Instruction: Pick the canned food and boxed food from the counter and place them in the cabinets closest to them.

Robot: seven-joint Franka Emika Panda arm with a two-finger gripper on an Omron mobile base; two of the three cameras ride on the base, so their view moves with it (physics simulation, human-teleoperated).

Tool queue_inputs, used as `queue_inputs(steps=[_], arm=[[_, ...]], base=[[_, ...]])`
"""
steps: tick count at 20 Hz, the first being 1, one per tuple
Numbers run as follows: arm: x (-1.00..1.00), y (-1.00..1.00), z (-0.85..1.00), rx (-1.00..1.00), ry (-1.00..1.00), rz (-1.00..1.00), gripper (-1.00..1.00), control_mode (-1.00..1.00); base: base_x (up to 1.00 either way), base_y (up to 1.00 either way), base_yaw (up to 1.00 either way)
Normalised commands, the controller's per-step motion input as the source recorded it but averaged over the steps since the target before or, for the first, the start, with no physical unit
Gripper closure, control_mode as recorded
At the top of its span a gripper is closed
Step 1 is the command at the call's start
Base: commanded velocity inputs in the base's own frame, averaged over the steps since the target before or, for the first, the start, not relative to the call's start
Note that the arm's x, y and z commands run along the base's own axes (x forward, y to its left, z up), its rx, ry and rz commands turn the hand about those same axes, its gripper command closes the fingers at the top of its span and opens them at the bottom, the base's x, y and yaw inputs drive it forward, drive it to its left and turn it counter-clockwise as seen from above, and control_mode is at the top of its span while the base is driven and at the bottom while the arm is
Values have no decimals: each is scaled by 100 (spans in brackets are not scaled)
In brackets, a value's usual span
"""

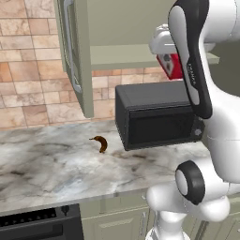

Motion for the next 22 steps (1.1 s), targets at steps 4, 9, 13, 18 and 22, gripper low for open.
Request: queue_inputs(steps=[4, 9, 13, 18, 22], arm=[[39, -5, 0, 0, -1, 0, 100, -100], [50, -7, 6, 0, -2, 0, 100, -100], [55, -6, 1, 0, -2, 0, 100, -100], [53, -2, -17, 0, 0, 0, 100, -100], [50, 0, -22, 0, 0, 0, 100, -100]], base=[[0, 0, 0], [0, 0, 0], [0, 0, 0], [0, 0, 0], [0, 0, 0]])
